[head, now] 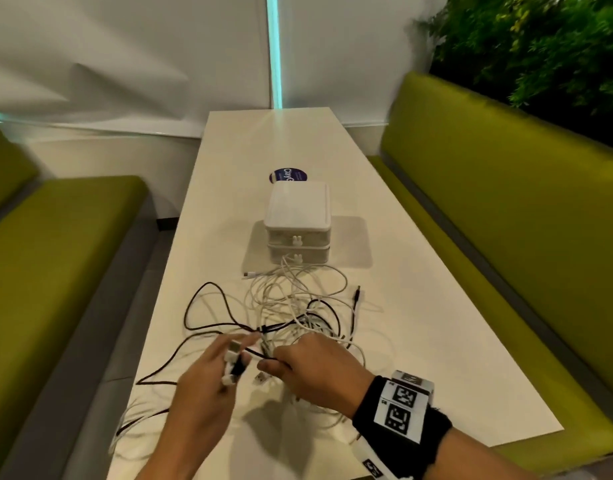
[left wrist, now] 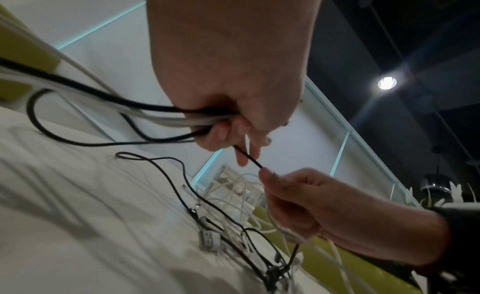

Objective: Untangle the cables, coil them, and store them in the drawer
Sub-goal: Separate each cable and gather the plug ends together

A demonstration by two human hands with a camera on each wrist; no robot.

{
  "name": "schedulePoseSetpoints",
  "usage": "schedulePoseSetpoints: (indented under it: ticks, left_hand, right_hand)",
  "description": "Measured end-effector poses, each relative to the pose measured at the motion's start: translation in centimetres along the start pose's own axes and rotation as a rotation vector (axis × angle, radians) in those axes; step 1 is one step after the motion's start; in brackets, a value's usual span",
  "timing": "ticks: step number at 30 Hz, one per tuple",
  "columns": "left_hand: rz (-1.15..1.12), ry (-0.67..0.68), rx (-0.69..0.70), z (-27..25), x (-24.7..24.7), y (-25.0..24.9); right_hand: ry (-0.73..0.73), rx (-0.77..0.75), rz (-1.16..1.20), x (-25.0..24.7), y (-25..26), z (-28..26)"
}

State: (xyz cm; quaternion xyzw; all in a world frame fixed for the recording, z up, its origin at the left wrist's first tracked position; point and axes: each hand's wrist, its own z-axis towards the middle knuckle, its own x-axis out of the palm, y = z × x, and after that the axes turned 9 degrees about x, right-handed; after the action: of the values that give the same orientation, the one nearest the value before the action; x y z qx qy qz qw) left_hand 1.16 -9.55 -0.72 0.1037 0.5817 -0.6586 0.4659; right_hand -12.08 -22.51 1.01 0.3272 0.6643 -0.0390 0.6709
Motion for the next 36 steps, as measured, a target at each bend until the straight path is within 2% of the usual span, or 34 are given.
schedulePoseSetpoints:
  ticks: [2,4,6,10,13,18,20,23,25,28,32,36]
  left_hand:
    - [0.183,0.129,-0.046,-0.2,0.2,0.7]
    - [0.226,0.197,-0.063,-0.5,0.0,0.6]
    - [0.208,0.132,-0.086,-0.8,-0.6,0.6]
    - [0.046,-0.137,-0.215,-0.9,-2.6,2.0]
    - [-0.010,-0.190,-0.266,-0.9,-3.6,2.3]
    - [0.019,-0.278,-0.166,-0.7,-3.4,0.8]
    - [0.020,-0.226,-0.101,-0.7,-2.9,0.3]
    - [0.077,-0.049,-0.021,-0.9,-1.4,0.5]
    - [0.155,0.062,-0.035,-1.2,-0.6,0.7]
    - [0.188,0.105,-0.097,-1.4,-0.6,0.7]
    - [0.143,0.006,-0.082,-1.1,-1.5,0.3]
    - [0.028,-0.143,-0.179,-0.6,-2.5,0.6]
  right_hand:
    - [-0.005,-0.024,-0.021,-0.1,0.0,0.1]
    - [-0.001,-0.026,-0.015,-0.2,-0.1,-0.1]
    - [0.000,-0.002,0.003,-0.1,-0.3,-0.3]
    - [-0.029,0.041,0.058,0.0,-1.5,-0.2]
    - [-0.035,0.043,0.054,0.3,-2.1,0.0]
    - [-0.026,0.029,0.003,1.0,-2.0,0.1]
    - [-0.025,0.011,-0.011,1.0,-1.9,0.0]
    - [-0.023,-0.020,-0.018,0.8,-1.1,0.0]
    - [-0.010,-0.027,-0.020,0.6,-0.6,0.2]
    - [-0.010,-0.045,-0.037,0.7,-0.7,0.3]
    - [-0.019,-0.045,-0.043,1.0,-0.5,0.2]
    - [-0.034,-0.032,0.020,0.5,-0.5,0.4]
